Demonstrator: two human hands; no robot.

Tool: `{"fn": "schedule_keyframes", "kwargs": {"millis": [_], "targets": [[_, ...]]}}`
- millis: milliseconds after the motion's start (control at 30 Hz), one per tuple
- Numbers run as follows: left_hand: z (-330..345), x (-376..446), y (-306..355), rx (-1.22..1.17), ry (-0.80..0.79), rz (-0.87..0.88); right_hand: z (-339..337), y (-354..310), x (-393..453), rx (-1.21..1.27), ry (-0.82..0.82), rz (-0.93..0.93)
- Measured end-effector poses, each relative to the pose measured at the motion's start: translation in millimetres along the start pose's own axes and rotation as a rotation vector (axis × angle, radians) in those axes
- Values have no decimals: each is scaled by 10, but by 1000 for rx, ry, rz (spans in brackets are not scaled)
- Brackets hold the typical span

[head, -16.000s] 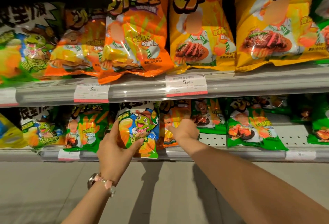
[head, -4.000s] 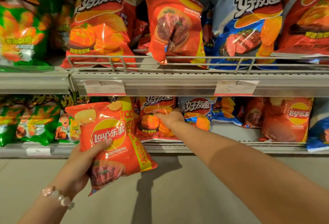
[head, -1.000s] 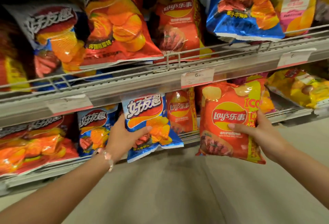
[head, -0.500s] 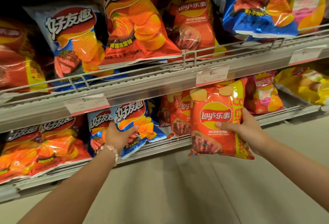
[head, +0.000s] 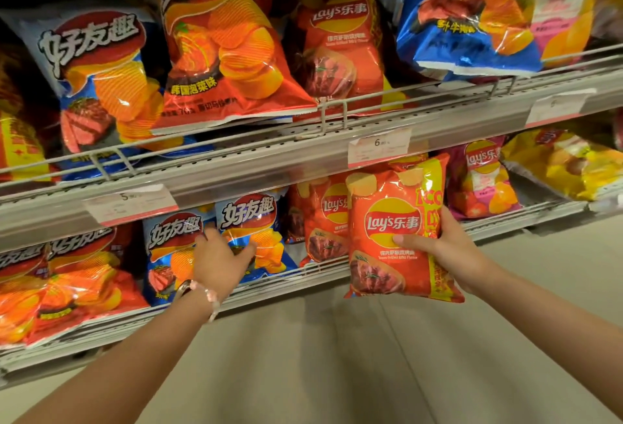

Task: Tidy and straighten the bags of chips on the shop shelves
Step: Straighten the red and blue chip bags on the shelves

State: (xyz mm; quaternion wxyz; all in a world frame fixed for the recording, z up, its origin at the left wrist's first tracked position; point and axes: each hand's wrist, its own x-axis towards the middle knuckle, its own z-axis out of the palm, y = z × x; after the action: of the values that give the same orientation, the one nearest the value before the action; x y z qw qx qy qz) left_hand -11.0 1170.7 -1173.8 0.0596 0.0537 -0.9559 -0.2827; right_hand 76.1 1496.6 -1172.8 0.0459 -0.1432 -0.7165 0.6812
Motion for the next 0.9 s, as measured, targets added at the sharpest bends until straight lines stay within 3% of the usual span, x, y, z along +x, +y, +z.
{"fn": "schedule_keyframes", "kwargs": {"millis": [67, 167, 233, 300, 433, 567, 700, 900], "targets": [[-128, -225, 169, 236, 110, 322, -65, -17, 50, 2, 13, 19], [-292, -465, 499, 387, 265, 814, -188, -94, 138, -20, 21, 15], [-371, -516, 769, 386, 399, 1047, -265, -159, 218, -57, 19, -3], [-409, -494, 1036, 403, 509, 1166, -350, -210, 330, -57, 26, -32], [-405, -345, 1463, 669, 508, 1100, -476, -271, 576, 30, 29, -35], [-288, -210, 1618, 781, 503, 1029, -564, -282, 789, 51, 7, -19], [-202, -126, 1556, 769, 580, 1039, -624, -159, 977, 70, -42, 58], [-222, -91, 1518, 736, 576, 1077, -613, -76, 1086, 59, 28, 99]]}}
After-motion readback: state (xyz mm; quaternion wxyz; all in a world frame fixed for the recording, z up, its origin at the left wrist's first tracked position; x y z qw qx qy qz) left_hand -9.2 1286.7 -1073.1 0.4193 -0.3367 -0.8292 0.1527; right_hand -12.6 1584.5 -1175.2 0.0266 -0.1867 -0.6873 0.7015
